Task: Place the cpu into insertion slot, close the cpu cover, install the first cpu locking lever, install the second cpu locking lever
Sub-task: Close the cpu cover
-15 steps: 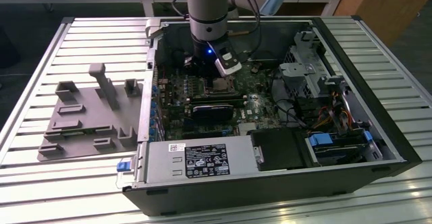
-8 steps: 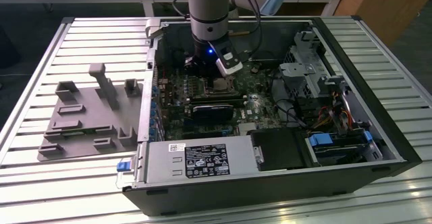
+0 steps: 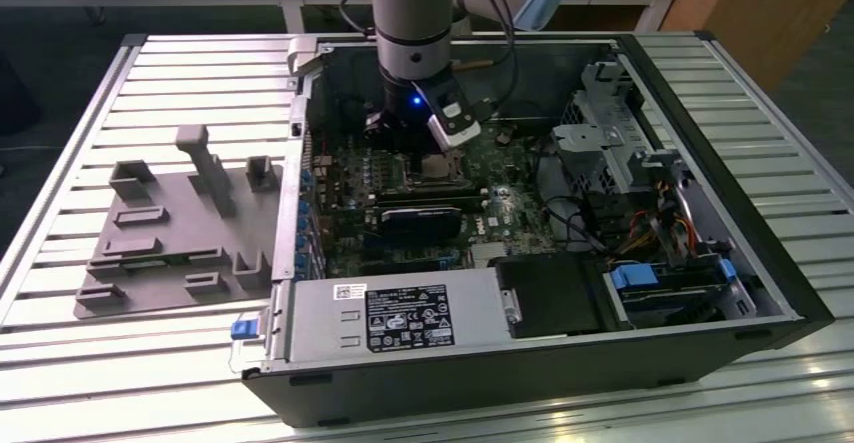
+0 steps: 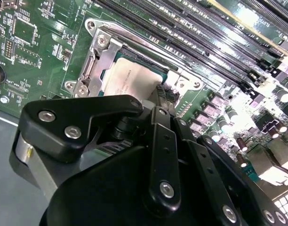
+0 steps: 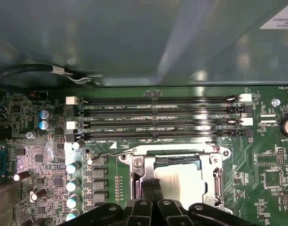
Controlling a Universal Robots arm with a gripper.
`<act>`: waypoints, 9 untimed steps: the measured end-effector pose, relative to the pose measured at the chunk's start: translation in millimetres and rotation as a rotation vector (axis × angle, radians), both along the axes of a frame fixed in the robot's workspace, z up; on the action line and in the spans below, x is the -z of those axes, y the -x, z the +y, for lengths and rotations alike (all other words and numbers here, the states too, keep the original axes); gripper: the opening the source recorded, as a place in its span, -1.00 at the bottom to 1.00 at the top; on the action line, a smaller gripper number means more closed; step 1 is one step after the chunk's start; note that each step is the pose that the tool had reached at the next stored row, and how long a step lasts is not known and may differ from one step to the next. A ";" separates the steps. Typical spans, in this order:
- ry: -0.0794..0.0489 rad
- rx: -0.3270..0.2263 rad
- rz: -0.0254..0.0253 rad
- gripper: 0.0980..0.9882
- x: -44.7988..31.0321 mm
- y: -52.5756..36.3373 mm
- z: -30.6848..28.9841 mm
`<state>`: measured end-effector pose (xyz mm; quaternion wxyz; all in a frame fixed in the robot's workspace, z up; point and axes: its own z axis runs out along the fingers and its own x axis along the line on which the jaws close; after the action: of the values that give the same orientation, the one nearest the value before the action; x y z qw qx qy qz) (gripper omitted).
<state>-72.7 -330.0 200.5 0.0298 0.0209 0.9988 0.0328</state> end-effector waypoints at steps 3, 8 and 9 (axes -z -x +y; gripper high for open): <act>0.000 -0.001 -0.0001 -0.99 0.1 1.3 1.8; 0.000 -0.001 -0.0001 -0.99 0.0 5.3 6.6; 0.000 -0.001 -0.0002 -0.99 0.1 6.4 6.8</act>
<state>-79.0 -323.2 200.4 0.0299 0.0204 0.9988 0.0326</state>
